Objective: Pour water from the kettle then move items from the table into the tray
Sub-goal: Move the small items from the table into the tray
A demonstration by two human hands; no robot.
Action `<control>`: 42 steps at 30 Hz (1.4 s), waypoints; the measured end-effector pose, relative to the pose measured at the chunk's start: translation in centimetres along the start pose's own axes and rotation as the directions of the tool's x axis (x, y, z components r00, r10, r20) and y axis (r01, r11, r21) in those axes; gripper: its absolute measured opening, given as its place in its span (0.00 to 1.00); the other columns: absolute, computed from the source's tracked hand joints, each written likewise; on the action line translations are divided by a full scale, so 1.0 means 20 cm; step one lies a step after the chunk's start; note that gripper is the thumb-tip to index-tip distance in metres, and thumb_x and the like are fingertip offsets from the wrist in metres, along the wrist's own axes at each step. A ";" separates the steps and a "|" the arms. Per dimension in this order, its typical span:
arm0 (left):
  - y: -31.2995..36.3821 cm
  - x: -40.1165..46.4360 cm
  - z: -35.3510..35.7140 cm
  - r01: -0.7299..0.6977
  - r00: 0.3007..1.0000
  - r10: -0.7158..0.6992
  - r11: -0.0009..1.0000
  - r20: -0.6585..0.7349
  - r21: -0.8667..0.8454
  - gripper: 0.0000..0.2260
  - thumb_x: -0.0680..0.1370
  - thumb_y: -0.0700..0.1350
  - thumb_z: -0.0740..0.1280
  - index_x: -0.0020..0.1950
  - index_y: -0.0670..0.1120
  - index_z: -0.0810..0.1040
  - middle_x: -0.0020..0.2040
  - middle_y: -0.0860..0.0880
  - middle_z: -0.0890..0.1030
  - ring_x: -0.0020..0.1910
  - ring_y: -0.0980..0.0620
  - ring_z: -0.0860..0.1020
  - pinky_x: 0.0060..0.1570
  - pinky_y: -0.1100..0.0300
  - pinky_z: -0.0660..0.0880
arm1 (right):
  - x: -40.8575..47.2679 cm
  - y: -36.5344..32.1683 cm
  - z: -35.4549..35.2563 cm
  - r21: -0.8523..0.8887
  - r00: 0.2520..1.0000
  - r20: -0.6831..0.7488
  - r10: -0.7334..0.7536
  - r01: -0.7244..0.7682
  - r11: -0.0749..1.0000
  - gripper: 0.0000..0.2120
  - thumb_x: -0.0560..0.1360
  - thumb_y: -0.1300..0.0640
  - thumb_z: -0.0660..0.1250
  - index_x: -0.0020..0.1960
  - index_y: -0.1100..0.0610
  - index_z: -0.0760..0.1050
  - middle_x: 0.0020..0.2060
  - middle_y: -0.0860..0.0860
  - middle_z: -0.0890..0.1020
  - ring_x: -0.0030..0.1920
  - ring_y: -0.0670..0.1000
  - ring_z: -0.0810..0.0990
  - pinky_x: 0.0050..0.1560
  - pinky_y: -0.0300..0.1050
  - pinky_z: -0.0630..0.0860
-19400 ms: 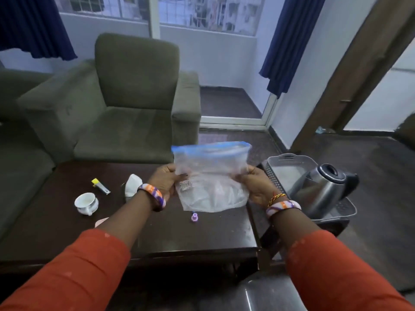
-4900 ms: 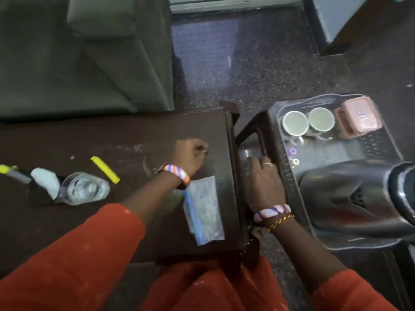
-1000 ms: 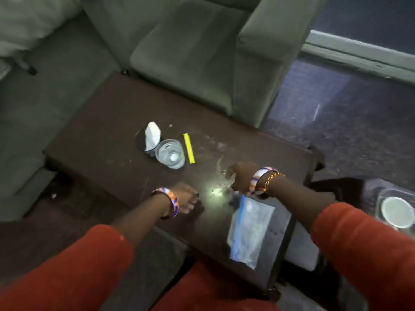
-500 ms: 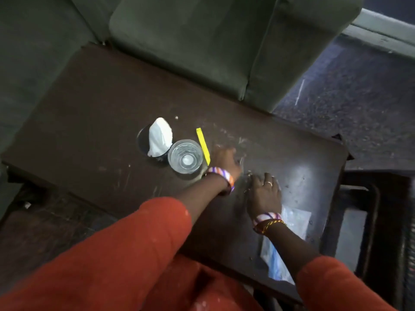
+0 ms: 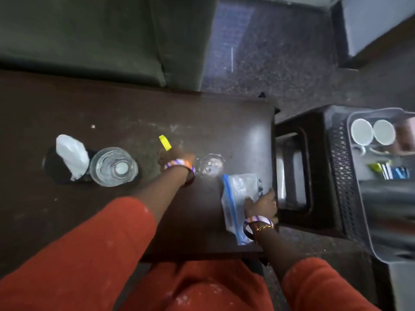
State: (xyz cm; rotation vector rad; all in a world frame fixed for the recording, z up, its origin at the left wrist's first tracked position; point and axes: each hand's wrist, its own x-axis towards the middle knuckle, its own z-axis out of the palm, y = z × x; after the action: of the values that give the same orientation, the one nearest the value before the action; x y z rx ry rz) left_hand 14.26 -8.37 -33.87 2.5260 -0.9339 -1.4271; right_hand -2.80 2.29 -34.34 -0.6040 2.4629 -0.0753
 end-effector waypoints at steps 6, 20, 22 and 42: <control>-0.18 -0.25 0.21 -0.278 0.952 0.288 0.955 0.099 -0.103 0.20 0.64 0.47 0.70 0.52 0.37 0.81 0.60 0.36 0.76 0.58 0.39 0.77 0.61 0.48 0.73 | 0.04 0.04 -0.03 0.074 0.984 0.175 -0.046 0.033 0.997 0.15 0.70 0.60 0.67 0.56 0.61 0.75 0.52 0.61 0.82 0.57 0.62 0.78 0.58 0.49 0.74; 0.81 -1.00 0.24 -0.680 0.699 0.706 0.611 -0.110 -0.405 0.12 0.67 0.40 0.67 0.48 0.41 0.82 0.36 0.45 0.77 0.39 0.49 0.75 0.48 0.51 0.77 | 0.06 -0.36 -1.34 0.365 0.868 -0.274 -0.414 0.492 0.790 0.14 0.72 0.61 0.62 0.55 0.62 0.77 0.54 0.61 0.82 0.57 0.60 0.78 0.46 0.44 0.71; 0.98 -1.14 0.32 -0.696 0.662 0.747 0.584 -0.059 -0.417 0.09 0.69 0.36 0.68 0.48 0.39 0.82 0.39 0.44 0.78 0.35 0.50 0.75 0.47 0.55 0.77 | 0.16 -0.36 -1.62 0.301 0.809 -0.354 -0.469 0.574 0.762 0.13 0.72 0.61 0.62 0.54 0.62 0.77 0.54 0.61 0.82 0.56 0.60 0.79 0.43 0.43 0.70; 1.37 -1.33 1.54 -0.594 0.773 0.195 0.556 0.603 0.582 0.16 0.78 0.40 0.60 0.62 0.33 0.74 0.63 0.37 0.77 0.44 0.48 0.70 0.32 0.61 0.65 | 1.40 0.72 -2.16 0.061 0.833 -0.060 -0.550 0.553 0.831 0.06 0.69 0.64 0.66 0.45 0.65 0.77 0.37 0.58 0.77 0.40 0.56 0.74 0.40 0.47 0.69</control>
State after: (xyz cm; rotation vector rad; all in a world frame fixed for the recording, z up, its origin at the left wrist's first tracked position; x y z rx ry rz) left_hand -33.08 -9.40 -21.15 2.0452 -2.4994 -1.7603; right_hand -53.26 -0.66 -16.67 -1.2760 2.2291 -0.4124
